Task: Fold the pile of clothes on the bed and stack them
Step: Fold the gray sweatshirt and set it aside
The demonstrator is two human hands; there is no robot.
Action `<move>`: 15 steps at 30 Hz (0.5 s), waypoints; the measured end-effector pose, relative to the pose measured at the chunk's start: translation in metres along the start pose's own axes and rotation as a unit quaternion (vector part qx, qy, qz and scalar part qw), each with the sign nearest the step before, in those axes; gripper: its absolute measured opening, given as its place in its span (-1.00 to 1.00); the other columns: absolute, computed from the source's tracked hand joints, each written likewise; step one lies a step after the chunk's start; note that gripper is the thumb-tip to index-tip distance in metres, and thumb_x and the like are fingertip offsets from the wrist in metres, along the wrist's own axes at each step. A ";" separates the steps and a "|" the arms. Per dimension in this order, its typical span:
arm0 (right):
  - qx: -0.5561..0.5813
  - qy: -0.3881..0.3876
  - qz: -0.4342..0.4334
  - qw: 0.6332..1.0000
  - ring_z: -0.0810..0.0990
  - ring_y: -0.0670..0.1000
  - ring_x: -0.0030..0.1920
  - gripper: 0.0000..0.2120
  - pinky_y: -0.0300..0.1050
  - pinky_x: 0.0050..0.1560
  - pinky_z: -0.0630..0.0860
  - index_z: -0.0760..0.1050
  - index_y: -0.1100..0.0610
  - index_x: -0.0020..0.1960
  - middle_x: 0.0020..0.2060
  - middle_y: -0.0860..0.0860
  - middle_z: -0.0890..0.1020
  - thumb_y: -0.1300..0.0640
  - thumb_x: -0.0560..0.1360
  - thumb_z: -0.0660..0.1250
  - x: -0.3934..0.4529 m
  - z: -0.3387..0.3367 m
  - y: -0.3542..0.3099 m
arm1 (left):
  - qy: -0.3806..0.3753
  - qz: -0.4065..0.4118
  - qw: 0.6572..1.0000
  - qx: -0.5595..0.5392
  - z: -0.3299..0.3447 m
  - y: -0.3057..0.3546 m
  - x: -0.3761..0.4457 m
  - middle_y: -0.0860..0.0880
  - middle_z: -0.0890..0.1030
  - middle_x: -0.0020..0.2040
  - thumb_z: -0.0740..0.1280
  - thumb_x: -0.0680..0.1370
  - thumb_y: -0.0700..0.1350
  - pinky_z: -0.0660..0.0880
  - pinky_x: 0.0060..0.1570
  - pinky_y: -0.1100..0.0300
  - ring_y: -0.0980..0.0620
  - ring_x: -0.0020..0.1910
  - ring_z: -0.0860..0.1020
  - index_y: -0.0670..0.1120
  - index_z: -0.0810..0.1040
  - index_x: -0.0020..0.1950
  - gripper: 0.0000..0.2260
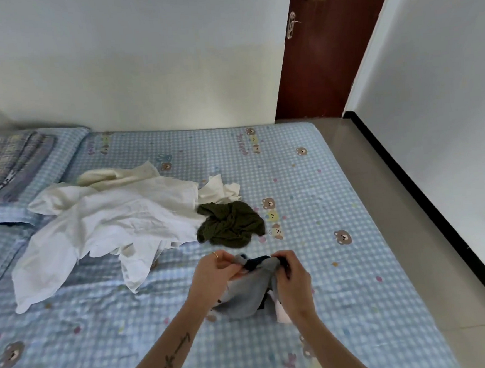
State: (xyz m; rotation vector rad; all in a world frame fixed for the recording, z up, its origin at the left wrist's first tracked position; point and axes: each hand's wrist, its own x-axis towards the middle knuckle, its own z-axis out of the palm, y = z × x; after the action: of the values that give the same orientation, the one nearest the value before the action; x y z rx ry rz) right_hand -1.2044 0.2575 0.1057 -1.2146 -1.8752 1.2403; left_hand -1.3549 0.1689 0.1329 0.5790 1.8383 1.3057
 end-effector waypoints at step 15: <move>-0.023 0.050 -0.089 0.995 0.47 -0.19 -0.42 -0.74 -0.41 -0.43 0.38 0.40 -0.01 0.20 -0.35 -0.07 0.52 0.24 0.62 0.06 0.123 -0.047 -0.064 | 0.052 0.201 0.978 0.032 -0.084 0.095 0.052 -0.05 0.39 -0.30 0.26 0.52 -0.42 0.34 -0.32 0.39 0.10 -0.31 0.36 -0.12 0.36 -0.16 -0.78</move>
State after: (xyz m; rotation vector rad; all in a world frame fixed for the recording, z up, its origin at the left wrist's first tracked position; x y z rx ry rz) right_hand -1.2412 0.3774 0.1813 -1.0878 -1.9017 1.0271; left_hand -1.4601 0.1945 0.2165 0.9725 1.9173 1.5667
